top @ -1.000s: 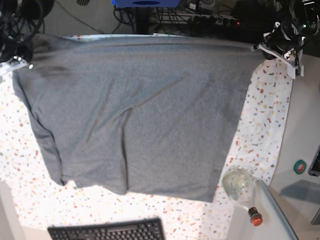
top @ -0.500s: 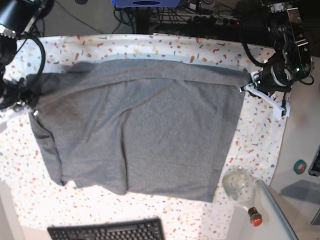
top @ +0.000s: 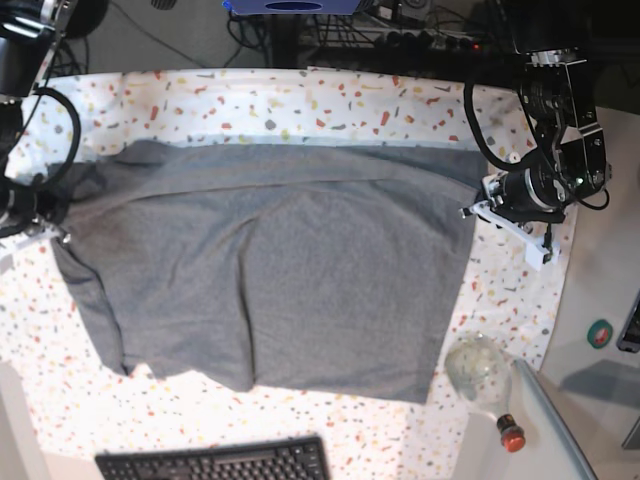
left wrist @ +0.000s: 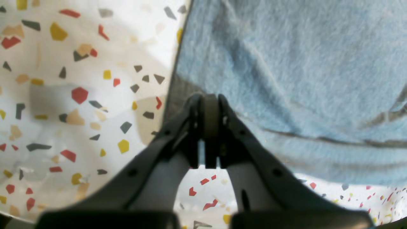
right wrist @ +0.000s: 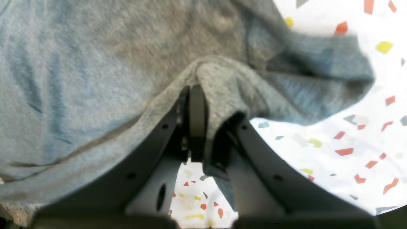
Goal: Layout the t-shirt on the table in an organized manner, then fold the t-shirt properly
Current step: 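Fold the held edge over the shirt with both grippers and release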
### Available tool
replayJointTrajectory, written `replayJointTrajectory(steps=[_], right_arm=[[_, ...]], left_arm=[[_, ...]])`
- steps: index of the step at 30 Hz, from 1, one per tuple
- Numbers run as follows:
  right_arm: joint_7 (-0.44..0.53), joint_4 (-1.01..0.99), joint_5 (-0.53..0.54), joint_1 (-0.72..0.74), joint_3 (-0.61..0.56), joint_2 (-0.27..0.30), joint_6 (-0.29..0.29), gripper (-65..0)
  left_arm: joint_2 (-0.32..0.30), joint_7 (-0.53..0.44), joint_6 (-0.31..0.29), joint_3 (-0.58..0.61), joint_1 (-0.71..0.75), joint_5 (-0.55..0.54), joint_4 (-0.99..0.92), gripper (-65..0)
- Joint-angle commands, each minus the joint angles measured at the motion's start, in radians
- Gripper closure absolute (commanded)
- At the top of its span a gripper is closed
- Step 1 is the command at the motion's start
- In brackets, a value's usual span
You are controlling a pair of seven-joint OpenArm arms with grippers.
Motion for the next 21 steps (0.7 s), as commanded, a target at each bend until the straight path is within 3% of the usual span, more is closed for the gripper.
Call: replayJointTrajectory(steps=[1,8,21], right_arm=[[0.007,0.004,0.01,0.017,0.004,0.018,-0.002,0.0],[0.028,-0.042,0.01,0.046,0.004,0.018,-0.002,0.0],[0.068,-0.125,0.01,0.094,0.002,0.036,-0.002,0.0]], left_arm=[[-0.012,-0.011,0.002,-0.004,-0.014,-0.007,0.003,0.0],[-0.009,-0.089,0.002,-0.002,-0.029,-0.007,-0.075,0.0],[-0.013,-0.094,0.002,-0.005,-0.04,-0.007,-0.08,0.0]])
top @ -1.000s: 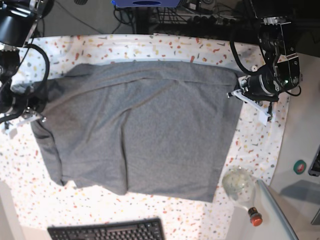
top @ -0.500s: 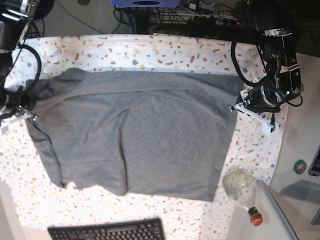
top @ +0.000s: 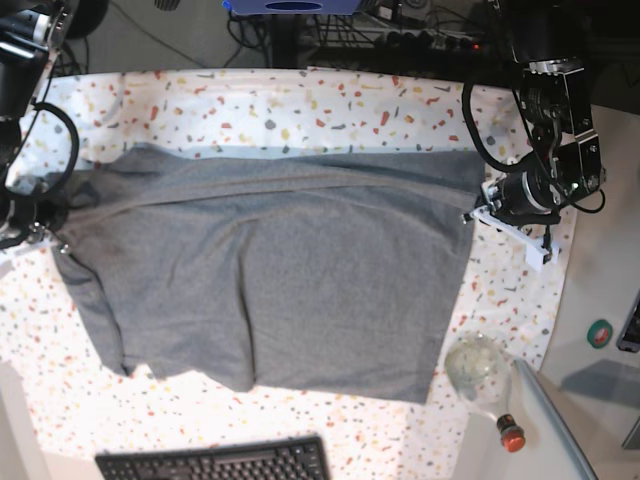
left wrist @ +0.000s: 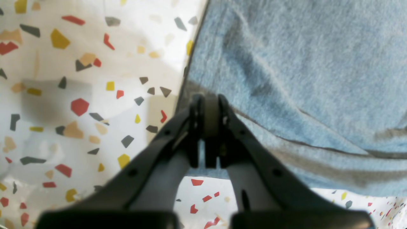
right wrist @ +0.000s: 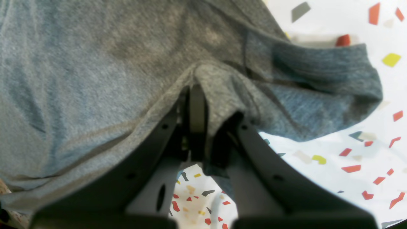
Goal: Layout the t-shirt on the table in an organized manner, then fold the t-shirt properly
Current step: 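Fold the held edge over the shirt with both grippers and release, then regrasp the folded shirt edge with both grippers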
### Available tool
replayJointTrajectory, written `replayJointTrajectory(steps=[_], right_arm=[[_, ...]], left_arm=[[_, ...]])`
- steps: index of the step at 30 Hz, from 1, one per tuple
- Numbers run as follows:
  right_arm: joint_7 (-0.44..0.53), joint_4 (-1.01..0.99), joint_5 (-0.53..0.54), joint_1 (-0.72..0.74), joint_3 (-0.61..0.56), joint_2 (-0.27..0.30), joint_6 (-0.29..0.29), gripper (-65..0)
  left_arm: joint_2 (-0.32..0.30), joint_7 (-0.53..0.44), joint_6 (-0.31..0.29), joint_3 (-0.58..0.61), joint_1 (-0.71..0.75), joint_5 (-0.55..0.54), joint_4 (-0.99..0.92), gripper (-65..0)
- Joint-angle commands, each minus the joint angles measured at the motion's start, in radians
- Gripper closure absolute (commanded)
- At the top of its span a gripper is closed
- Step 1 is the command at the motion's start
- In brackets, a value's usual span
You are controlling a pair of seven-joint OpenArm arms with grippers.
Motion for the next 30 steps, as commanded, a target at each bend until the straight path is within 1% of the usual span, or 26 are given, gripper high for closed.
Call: replayJointTrajectory(steps=[1,4,12,13,16,17,18,19,21,22,24,25,26,28,29,30], right_arm=[[0.014,0.015,0.009,0.023,0.003,0.019,0.0,0.0],[0.015,0.015,0.009,0.023,0.003,0.019,0.0,0.0],[0.012,0.015,0.009,0.033,0.004,0.017,0.0,0.0],[0.012,0.017,0.009,0.035,0.004,0.016,0.0,-1.2],[0.014,0.026,0.015,0.035,0.03,0.011,0.0,-20.7],[0.014,0.031,0.017,0.035,0.056,0.009,0.0,-26.0],[0.015,0.043,0.017,0.033,0.086,0.002,0.003,-30.2],[0.018,0.066,0.017,0.03,0.112,-0.015,0.008,-32.4],[0.052,0.156,0.017,-0.014,0.182,-0.052,0.008,-32.7],[0.067,0.218,0.017,-0.043,0.202,-0.07,0.008,-32.9],[0.081,0.353,0.014,-0.108,0.216,-0.11,0.002,-32.9],[0.074,0.41,0.014,-0.143,0.218,-0.127,0.002,-32.9],[0.06,0.457,0.014,-0.175,0.218,-0.15,0.0,-32.9],[0.047,0.517,0.012,-0.234,0.221,-0.218,-0.01,-32.9],[0.052,0.529,0.011,-0.261,0.221,-0.253,-0.021,-32.9],[0.061,0.531,0.011,-0.287,0.221,-0.282,-0.024,-33.0]], left_arm=[[-0.014,-0.014,0.001,-0.007,-0.014,-0.006,0.014,0.0],[-0.01,-0.014,0.001,-0.039,-0.016,-0.006,0.014,0.0],[-0.01,-0.009,0.001,-0.033,-0.016,-0.006,0.017,0.0],[-0.01,-0.009,0.001,-0.033,-0.016,-0.006,0.019,0.0],[-0.01,-0.011,0.001,-0.042,-0.016,-0.01,0.022,0.0],[-0.01,-0.012,0.001,-0.045,-0.016,-0.012,0.022,-2.5],[-0.01,-0.012,0.001,-0.045,-0.018,-0.012,0.022,-9.7],[-0.012,-0.012,0.001,-0.047,-0.018,-0.012,0.022,-17.3],[-0.015,-0.012,0.001,-0.048,-0.018,-0.013,0.036,-33.6],[-0.017,-0.012,0.001,-0.056,-0.011,-0.013,0.054,-40.6],[-0.015,-0.008,-0.002,-0.125,0.007,-0.015,0.097,-53.3],[-0.009,-0.009,-0.004,-0.162,0.021,-0.015,0.12,-56.9],[-0.001,-0.011,-0.005,-0.197,0.033,-0.015,0.14,-58.9],[0.0,-0.011,-0.008,-0.265,0.053,-0.015,0.174,-59.1],[0.0,-0.012,-0.025,-0.296,0.068,-0.015,0.186,-59.1],[0.0,-0.012,-0.063,-0.326,0.082,-0.015,0.197,-58.9]])
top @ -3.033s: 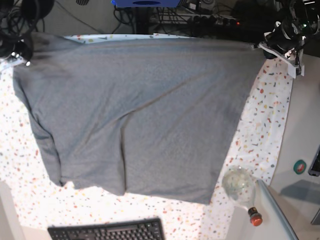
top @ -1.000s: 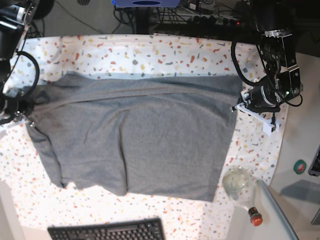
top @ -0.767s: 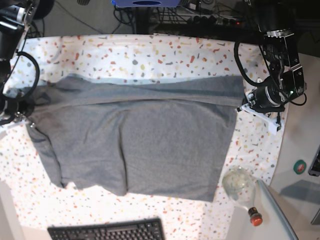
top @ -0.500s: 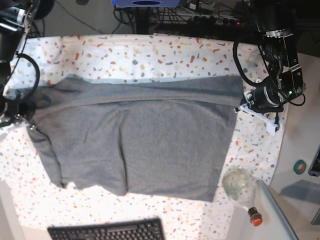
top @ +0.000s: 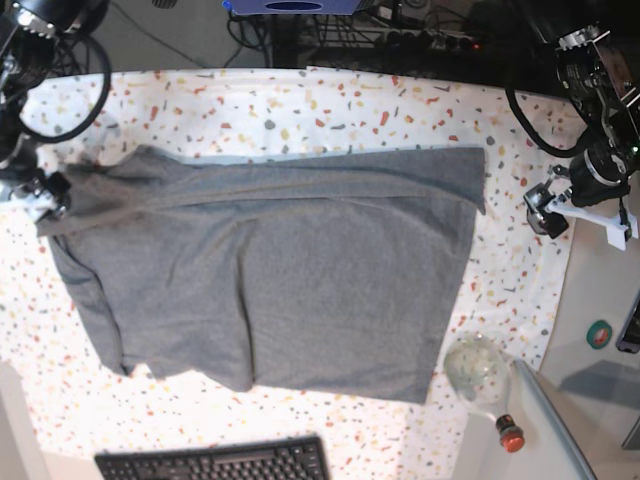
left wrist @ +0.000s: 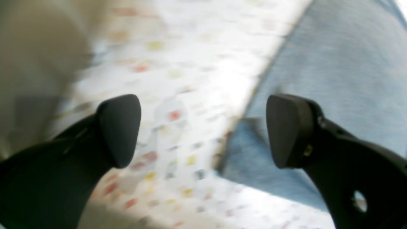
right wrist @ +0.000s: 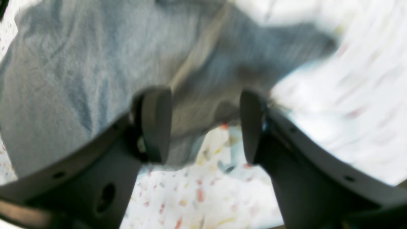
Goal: Layout the t-shirt on the table in an organized manner, then fold the t-shirt properly
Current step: 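Regrasp the folded shirt edge with both grippers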
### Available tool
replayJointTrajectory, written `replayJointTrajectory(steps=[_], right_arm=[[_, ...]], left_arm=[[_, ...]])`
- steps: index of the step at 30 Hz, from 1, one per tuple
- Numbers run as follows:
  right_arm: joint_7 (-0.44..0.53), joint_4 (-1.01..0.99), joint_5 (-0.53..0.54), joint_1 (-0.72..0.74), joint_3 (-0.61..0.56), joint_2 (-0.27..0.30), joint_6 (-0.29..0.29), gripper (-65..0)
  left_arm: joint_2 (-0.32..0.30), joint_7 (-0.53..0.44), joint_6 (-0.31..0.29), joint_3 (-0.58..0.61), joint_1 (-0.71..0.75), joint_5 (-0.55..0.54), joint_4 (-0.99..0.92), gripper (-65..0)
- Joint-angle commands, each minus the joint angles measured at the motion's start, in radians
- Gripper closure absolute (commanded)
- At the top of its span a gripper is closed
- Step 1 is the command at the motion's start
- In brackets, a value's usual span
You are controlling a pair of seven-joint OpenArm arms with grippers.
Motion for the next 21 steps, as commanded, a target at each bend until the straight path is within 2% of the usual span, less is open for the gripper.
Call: replayJointTrajectory(steps=[1,4,6,8,13,21], right_arm=[[0.021,0.012,0.01,-0.019,-0.004,-0.013,-0.003,-33.2],[0.078,0.011,0.01,-0.059,-0.014,-0.082,-0.003,-33.2],[0.099,-0.02,0.009,-0.066,-0.058,-0.09,-0.006,-33.0],[0.122,-0.078,0.009,-0.06,-0.103,-0.084,-0.009,-32.9],[0.147,-0.151,0.009,-0.045,-0.13,-0.084,-0.009,-32.7],[0.147,-0.152,0.013,-0.033,-0.13,-0.087,-0.009,-31.8]], left_arm=[[-0.011,-0.015,-0.054,-0.032,0.003,-0.017,0.028,-57.9],[-0.011,-0.017,-0.228,-0.126,0.043,-0.01,0.025,-54.1],[-0.012,-0.017,-0.297,-0.152,0.071,-0.008,0.025,-51.8],[-0.025,-0.019,-0.335,-0.161,0.092,-0.008,0.025,-50.7],[-0.052,-0.019,-0.346,-0.164,0.129,-0.008,0.025,-50.4],[-0.091,-0.02,-0.346,-0.164,0.149,-0.008,-0.003,-43.3]])
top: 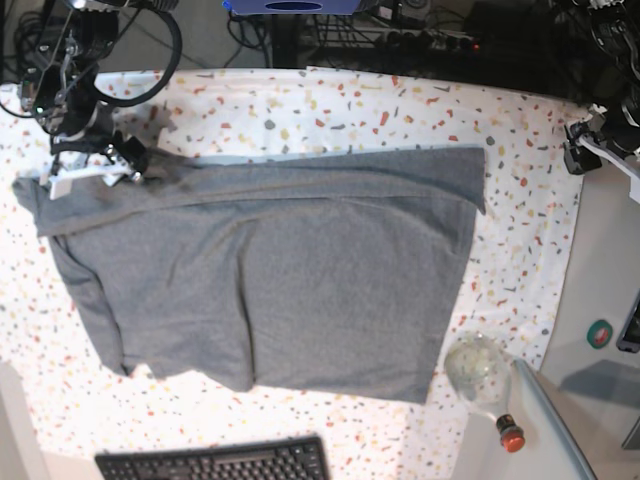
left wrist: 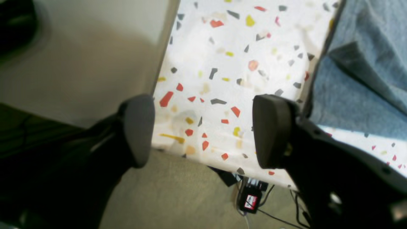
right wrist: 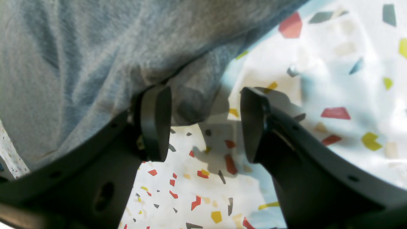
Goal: Layout the t-shirt on the table in an organized manner, then fold the t-shirt properly
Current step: 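Regrasp the folded shirt edge with both grippers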
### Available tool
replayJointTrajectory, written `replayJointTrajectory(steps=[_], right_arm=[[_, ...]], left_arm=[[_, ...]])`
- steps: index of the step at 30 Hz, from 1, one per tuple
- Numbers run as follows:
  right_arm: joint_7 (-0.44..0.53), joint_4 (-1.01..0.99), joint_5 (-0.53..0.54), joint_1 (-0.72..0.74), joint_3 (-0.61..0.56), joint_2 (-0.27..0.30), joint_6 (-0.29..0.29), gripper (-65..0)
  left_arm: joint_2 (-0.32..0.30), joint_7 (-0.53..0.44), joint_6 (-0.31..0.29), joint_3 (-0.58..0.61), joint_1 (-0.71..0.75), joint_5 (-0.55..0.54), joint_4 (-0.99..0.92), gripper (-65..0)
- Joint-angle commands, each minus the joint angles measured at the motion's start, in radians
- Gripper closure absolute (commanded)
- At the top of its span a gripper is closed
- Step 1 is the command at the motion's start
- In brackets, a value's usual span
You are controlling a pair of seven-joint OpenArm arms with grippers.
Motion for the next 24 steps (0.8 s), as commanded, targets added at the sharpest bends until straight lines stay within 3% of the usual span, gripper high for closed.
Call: replayJointTrajectory(steps=[1,6,15,17,18,19,24], right_arm=[[0.014,0.015,0.014,0.014,0.002,0.003,0.004,-30.0],[0.014,0.01,0.016,0.031,0.002,0.002,0.004,-20.3],[0.014,-0.021,0.017,0.045,0.002,0.0,0.006,-18.0],[0.014,-0.019,0.017,0.045,0.002,0.0,0.007,-10.1],[0.014,-0.016,0.019,0.045,0.002,0.0,0.007,-2.0],[0.014,-0.015,0.019,0.046,0.002,0.0,0.007,0.0],[-0.032,-0.013,0.019,0.086,0.002,0.0,0.004,0.0]], left_arm=[[-0.017,-0.012,-0.006,-0.004,0.001,-0.008,0.003,-42.6],[-0.017,-0.012,-0.006,-0.004,0.001,-0.008,-0.01,-42.6],[-0.017,-0.012,-0.006,-0.004,0.001,-0.008,-0.01,-42.6],[-0.017,-0.012,-0.006,-0.004,0.001,-0.008,-0.01,-42.6],[-0.017,-0.012,-0.006,-0.004,0.001,-0.008,-0.01,-42.6],[-0.017,-0.012,-0.006,-0.004,0.001,-0.008,-0.01,-42.6],[-0.017,-0.012,-0.006,-0.004,0.001,-0.008,-0.01,-42.6]])
